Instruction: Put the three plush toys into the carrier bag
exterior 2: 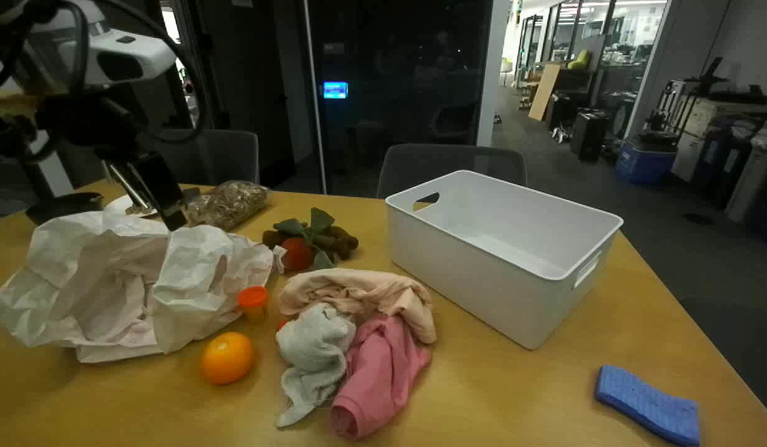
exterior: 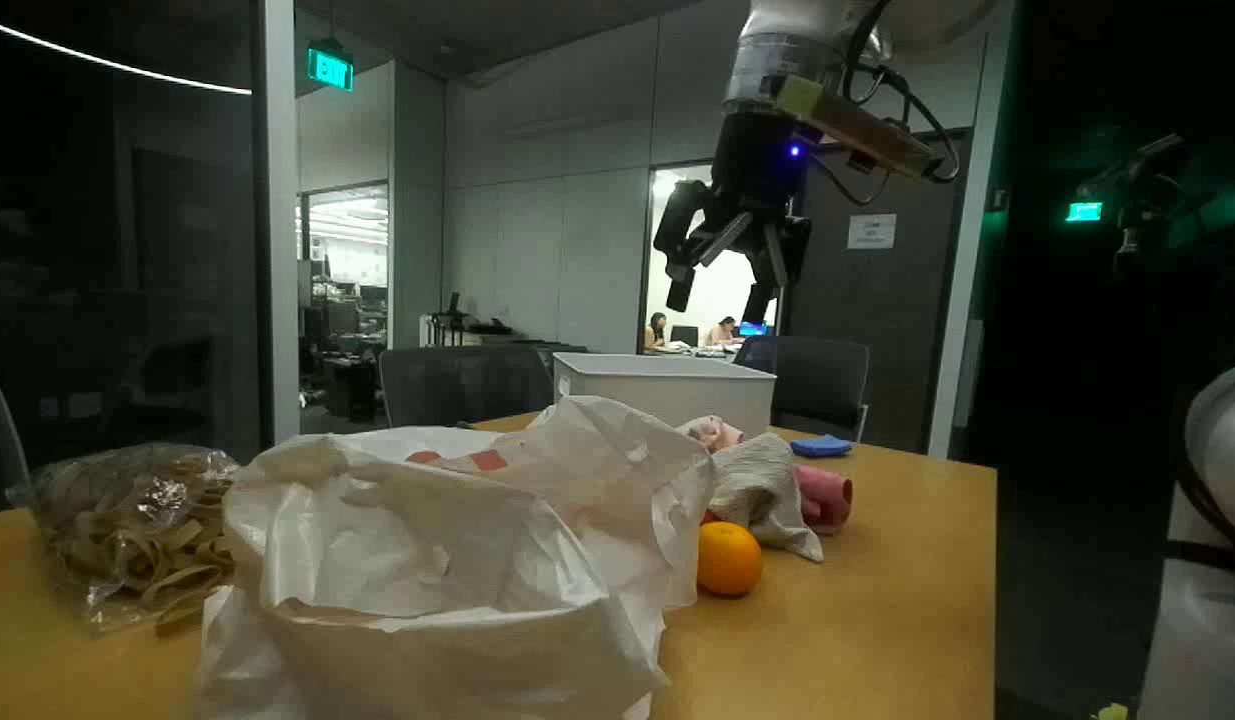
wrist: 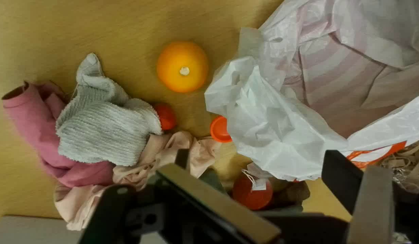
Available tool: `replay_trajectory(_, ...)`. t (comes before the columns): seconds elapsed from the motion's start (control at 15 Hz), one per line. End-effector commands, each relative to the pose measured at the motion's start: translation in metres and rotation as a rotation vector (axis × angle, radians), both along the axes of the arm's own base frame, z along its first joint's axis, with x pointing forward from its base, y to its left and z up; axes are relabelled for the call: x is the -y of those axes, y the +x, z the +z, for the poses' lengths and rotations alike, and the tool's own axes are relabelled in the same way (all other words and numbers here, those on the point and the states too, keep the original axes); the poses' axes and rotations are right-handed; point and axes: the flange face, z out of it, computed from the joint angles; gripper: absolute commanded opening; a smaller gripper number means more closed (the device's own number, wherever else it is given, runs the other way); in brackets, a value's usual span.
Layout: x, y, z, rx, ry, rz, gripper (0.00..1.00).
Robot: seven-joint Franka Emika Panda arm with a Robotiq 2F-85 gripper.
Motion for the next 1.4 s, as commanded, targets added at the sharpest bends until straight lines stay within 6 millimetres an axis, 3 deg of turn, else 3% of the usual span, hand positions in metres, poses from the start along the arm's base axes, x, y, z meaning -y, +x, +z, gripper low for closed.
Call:
replay_trajectory(0.0,0.000,0.000,0.004,0.007,0.001,0.001,1.00)
replay_trajectory(0.33,-0.001,-0.001,0.010,0.022,0.002,0.002,1.00)
replay_trajectory(0.67,0.023,-0.012,-0.018,-0.092,0.018,-0.003,1.00)
replay_trajectory(1.07,0.045,-0.023,-0.081,-0.250,0.021,0.047,1.00)
replay_trajectory(1.33,0.046,-0.024,-0.129,-0.261,0.010,0.094,1.00)
